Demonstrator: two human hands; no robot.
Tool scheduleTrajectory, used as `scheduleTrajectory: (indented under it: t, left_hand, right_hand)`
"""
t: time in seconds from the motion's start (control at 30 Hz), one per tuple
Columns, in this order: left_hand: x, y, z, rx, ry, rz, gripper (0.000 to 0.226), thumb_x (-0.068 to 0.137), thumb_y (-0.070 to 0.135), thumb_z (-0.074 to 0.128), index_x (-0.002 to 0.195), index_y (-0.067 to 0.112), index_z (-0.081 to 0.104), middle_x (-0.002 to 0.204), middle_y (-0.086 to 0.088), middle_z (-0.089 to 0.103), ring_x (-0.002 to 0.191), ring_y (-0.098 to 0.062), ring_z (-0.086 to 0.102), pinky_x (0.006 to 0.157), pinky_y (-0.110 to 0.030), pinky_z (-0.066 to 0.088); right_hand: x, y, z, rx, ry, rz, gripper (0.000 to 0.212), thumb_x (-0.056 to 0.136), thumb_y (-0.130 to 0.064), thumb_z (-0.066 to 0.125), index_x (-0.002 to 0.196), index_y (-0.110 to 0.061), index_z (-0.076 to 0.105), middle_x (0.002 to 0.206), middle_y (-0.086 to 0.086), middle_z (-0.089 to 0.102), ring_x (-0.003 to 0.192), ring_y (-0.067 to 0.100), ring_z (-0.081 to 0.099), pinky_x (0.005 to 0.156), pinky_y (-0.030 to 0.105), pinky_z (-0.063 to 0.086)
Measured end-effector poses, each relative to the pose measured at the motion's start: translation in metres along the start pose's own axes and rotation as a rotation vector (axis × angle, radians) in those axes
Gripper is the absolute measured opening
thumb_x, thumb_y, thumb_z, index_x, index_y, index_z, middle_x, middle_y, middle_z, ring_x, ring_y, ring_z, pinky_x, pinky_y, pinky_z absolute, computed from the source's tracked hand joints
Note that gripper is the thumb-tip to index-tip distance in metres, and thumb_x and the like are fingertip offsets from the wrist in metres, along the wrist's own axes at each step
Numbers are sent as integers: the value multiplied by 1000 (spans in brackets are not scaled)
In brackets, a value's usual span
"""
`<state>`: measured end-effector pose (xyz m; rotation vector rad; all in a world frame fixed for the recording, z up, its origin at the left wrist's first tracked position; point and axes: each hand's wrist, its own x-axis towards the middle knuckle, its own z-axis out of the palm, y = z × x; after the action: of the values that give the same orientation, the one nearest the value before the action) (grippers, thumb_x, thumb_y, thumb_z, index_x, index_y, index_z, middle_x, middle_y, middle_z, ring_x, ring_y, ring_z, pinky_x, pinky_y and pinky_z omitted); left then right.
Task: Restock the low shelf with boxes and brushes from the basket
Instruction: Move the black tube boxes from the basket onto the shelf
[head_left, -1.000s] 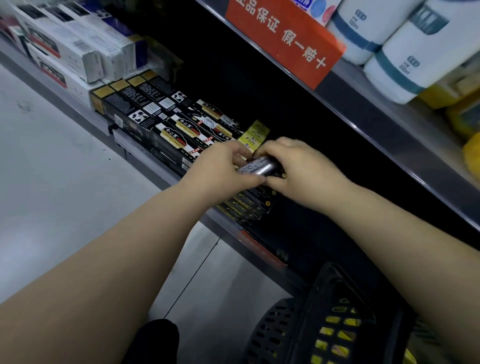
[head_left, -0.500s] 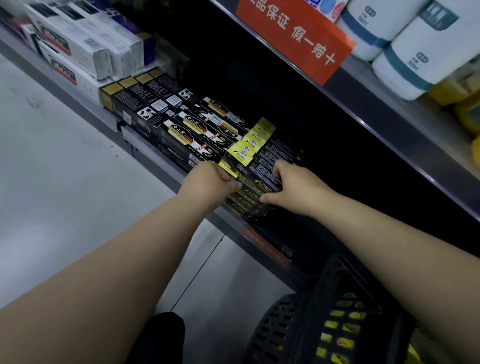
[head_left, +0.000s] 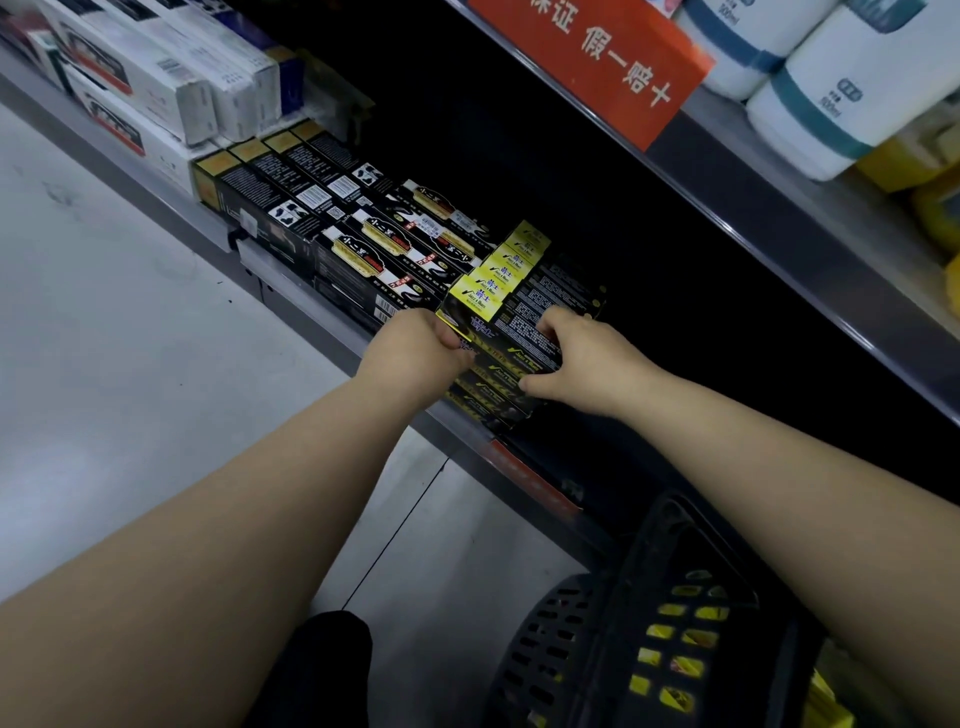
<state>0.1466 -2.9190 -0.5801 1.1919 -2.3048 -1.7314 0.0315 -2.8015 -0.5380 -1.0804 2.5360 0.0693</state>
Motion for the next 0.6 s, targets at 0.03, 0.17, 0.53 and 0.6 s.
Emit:
scheduleTrajectory:
  t: [0.03,0.17,0.53,0.6]
  left_hand:
    - [0,0,0,5,1,6,17,85,21,67,95,8,64,94,-11,68,89,-24,64,81,-38,54]
    - [-2,0,-3,21,-4,25,7,87,19,64,85,12,63,93,-12,69,85,-23,64,76,-36,54]
    - [-68,57,-34,-120,-177,143,5,85,16,64,85,19,68,79,2,66,72,-9,59,67,-20,48]
    - [-98,84,-35,-75,-236,233,6,84,17,66,85,22,69,80,4,68,76,-11,61,71,-20,47]
  right_hand:
    - [0,0,0,0,-4,-1,62,81,-36,69,132,-16,40,127,5,53,100,17,51,75,25,40]
    - [3,1,1,8,-20,-8,64,81,-35,69,134,-16,39,129,6,52,95,14,47,76,25,42]
    - [-82,13,-67,468,151,-12,21,79,-28,73,93,-24,59,94,-4,64,76,9,58,75,20,49]
    - [-130,23,-77,663,242,-37,11,80,-20,72,86,-23,62,84,-5,65,66,6,55,65,12,46]
